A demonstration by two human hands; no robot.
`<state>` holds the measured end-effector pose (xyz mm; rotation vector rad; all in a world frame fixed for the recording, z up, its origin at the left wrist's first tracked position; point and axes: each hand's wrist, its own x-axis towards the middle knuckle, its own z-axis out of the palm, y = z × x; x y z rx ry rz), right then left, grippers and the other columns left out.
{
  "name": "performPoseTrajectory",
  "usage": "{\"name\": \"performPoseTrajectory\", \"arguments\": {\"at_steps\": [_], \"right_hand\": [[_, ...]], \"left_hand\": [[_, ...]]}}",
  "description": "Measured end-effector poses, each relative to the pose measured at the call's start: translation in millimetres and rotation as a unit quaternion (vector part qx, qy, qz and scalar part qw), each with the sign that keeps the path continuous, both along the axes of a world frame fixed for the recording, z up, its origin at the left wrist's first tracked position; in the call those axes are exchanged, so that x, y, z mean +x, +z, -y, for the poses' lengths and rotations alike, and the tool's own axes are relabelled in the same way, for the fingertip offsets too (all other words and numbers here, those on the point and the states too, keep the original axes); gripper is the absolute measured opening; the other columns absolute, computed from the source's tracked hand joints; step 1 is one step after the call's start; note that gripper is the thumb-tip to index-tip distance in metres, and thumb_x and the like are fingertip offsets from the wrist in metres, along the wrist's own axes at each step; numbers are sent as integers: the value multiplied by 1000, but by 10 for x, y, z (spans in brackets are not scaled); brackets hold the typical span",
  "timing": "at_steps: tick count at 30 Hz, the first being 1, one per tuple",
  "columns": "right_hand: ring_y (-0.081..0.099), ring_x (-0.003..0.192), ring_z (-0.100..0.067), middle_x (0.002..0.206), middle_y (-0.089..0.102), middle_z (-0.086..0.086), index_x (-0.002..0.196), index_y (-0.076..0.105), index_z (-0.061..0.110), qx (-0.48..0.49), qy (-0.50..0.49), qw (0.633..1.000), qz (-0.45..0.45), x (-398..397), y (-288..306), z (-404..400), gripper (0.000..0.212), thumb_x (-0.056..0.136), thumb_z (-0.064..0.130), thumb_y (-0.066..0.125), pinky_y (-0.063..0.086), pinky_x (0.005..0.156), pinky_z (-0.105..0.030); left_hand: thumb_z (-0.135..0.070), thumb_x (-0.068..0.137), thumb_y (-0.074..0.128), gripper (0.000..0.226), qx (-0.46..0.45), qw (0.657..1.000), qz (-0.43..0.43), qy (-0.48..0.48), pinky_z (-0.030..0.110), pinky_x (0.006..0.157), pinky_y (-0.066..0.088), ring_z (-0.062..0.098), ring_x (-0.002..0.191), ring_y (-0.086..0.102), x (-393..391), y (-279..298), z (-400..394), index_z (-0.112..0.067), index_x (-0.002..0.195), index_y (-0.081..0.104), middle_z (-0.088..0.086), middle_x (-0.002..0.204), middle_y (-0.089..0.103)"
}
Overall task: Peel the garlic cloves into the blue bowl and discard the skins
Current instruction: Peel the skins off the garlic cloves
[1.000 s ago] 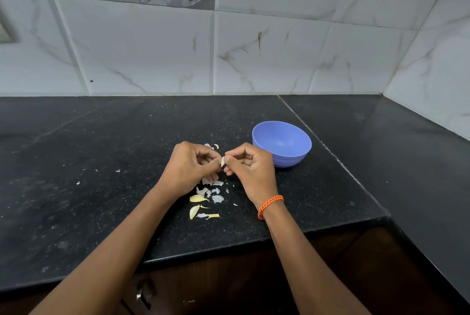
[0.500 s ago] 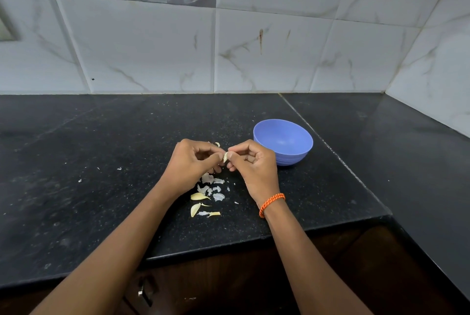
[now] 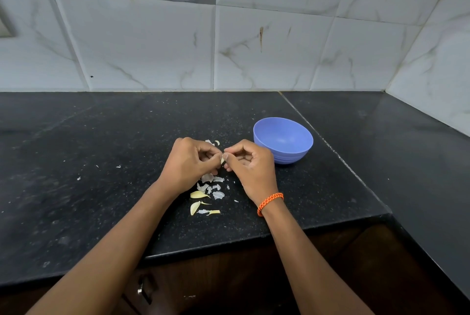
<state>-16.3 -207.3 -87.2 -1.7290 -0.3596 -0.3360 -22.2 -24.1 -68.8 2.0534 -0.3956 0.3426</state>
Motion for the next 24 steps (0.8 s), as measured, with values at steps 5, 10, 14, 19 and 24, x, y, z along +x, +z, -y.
{"name": "performPoseTrajectory", "arguments": {"at_steps": [5, 10, 14, 19, 24], "right_hand": [[78, 78, -18, 86, 79, -2, 95, 78, 6, 1, 6, 1000, -1, -2, 1, -7, 5, 93, 2, 79, 65, 73, -32], [77, 78, -20, 88, 79, -4, 98, 77, 5, 18, 23, 1000, -8, 2, 8, -8, 6, 94, 1, 78, 64, 74, -31], [77, 81, -23, 92, 80, -6, 103, 77, 4, 44, 37, 998, -16, 13, 18, 10, 9, 95, 1, 76, 63, 77, -29], [78, 84, -22, 96, 80, -8, 108, 77, 3, 67, 35, 997, -25, 15, 15, 25, 12, 97, 2, 74, 63, 78, -29], [78, 81, -20, 93, 80, -7, 106, 78, 4, 64, 23, 997, -31, 39, 0, 37, 11, 96, 1, 74, 63, 77, -28]], "left_hand": [[-9, 96, 78, 19, 6, 1000, 14, 12, 23, 56, 58, 9, 59, 76, 9, -22, 20, -13, 78, 83, -4, 67, 77], [-12, 95, 80, 20, 11, 999, 33, 20, 27, 53, 55, 16, 55, 73, 30, -37, 25, -17, 75, 81, -5, 63, 74], [-11, 95, 79, 18, -27, 999, 18, 27, 27, 57, 56, 24, 59, 73, 59, -48, 23, -17, 78, 81, 2, 67, 75], [-8, 99, 73, 17, -84, 996, -23, 5, 35, 65, 62, 28, 65, 76, 72, -71, 13, -15, 87, 83, 6, 76, 78], [-19, 100, 71, 16, -100, 992, -56, -44, 45, 67, 65, 33, 71, 77, 81, -63, -29, -10, 94, 83, 10, 83, 78]]}}
